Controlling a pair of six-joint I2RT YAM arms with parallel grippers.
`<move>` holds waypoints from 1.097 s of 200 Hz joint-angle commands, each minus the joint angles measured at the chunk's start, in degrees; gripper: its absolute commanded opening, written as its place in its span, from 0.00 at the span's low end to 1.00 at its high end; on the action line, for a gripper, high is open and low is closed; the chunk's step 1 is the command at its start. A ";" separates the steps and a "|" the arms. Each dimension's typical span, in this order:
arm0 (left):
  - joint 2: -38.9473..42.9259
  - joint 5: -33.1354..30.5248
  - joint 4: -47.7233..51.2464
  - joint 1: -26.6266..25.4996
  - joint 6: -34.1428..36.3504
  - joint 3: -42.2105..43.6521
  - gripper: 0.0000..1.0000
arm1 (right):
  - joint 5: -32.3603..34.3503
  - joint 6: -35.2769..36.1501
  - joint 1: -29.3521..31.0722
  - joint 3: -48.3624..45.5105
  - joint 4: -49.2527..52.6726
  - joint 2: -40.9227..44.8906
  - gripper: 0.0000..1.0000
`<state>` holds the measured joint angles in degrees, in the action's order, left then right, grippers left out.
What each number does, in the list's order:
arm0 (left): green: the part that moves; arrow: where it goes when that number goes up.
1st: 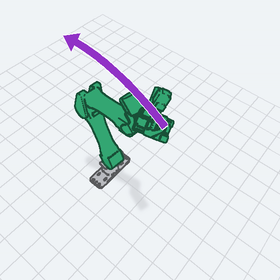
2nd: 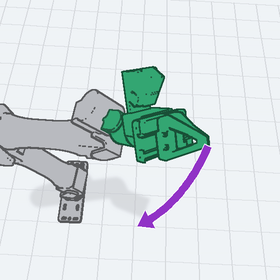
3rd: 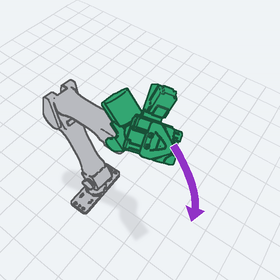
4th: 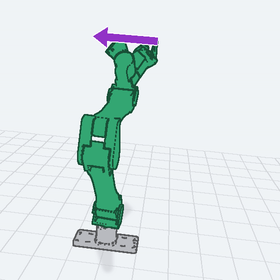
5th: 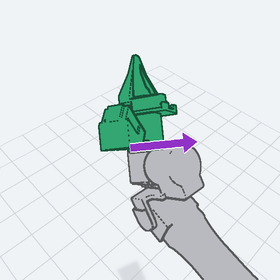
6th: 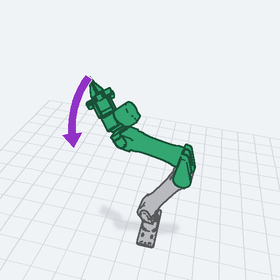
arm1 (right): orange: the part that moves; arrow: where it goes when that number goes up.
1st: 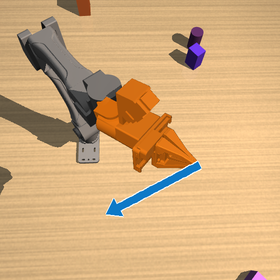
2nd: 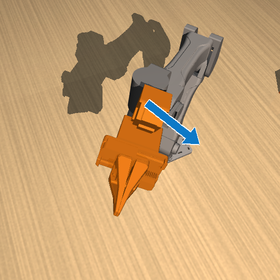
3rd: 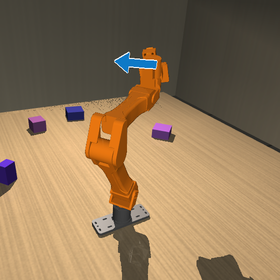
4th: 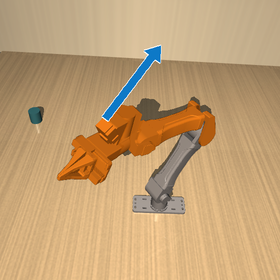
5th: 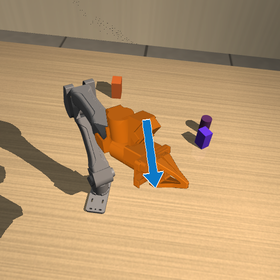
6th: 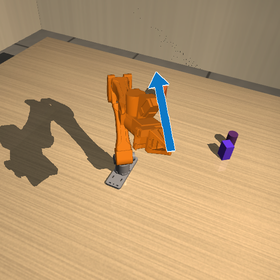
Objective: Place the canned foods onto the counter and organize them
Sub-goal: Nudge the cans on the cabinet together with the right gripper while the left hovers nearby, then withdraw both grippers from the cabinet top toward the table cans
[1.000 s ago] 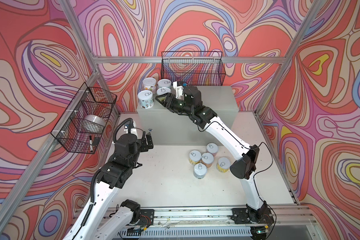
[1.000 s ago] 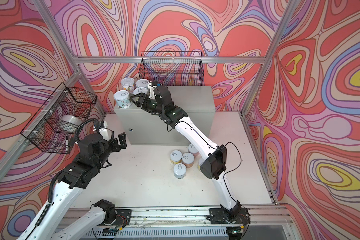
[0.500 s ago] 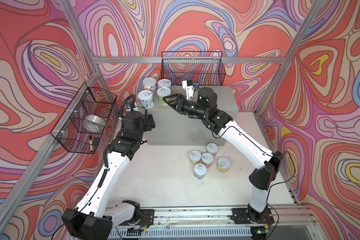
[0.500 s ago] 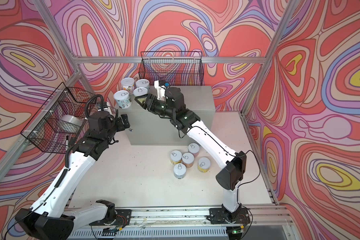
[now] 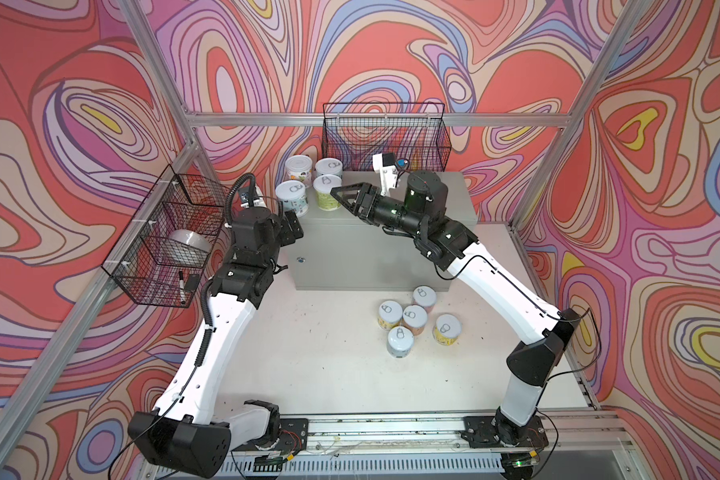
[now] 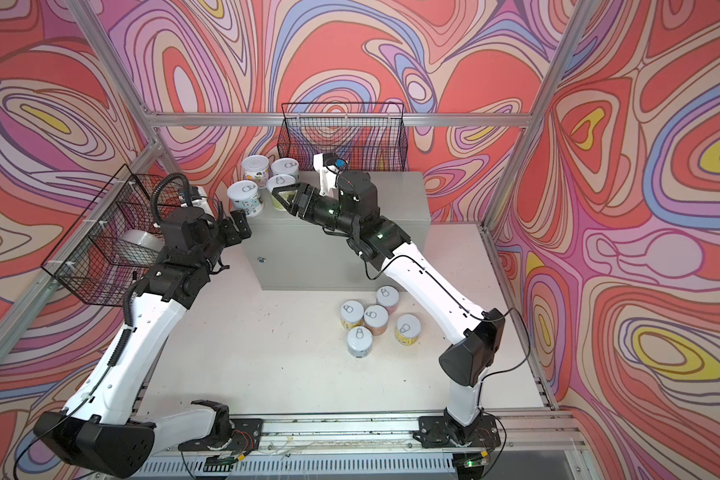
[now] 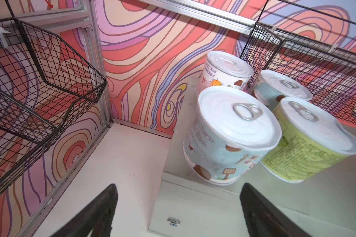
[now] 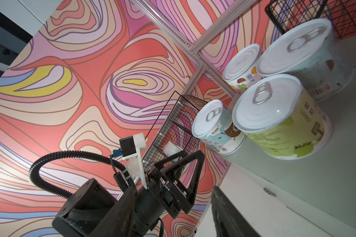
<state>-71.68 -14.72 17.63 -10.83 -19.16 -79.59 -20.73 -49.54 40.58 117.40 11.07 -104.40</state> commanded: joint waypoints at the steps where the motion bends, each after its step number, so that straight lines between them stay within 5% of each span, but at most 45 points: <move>1: -2.58 1.60 -1.63 0.71 -0.68 -2.21 0.95 | 1.12 1.84 -0.06 0.37 1.36 0.04 0.61; 91: -9.19 6.55 -5.44 2.09 -1.07 -5.94 0.95 | 1.66 2.03 -0.06 0.58 2.21 -0.56 0.61; 183: 3.50 12.67 -3.44 1.78 -1.42 1.39 0.97 | 3.71 5.86 -0.06 1.58 5.98 -0.28 0.62; 219: 10.56 7.60 4.23 -6.67 4.27 2.96 1.00 | 10.00 11.97 -0.15 -2.74 11.45 6.40 0.64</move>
<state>-65.17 -4.60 15.51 -11.99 -18.87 -77.84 -16.01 -43.18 40.58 117.32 17.65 -103.94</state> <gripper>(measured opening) 0.997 0.630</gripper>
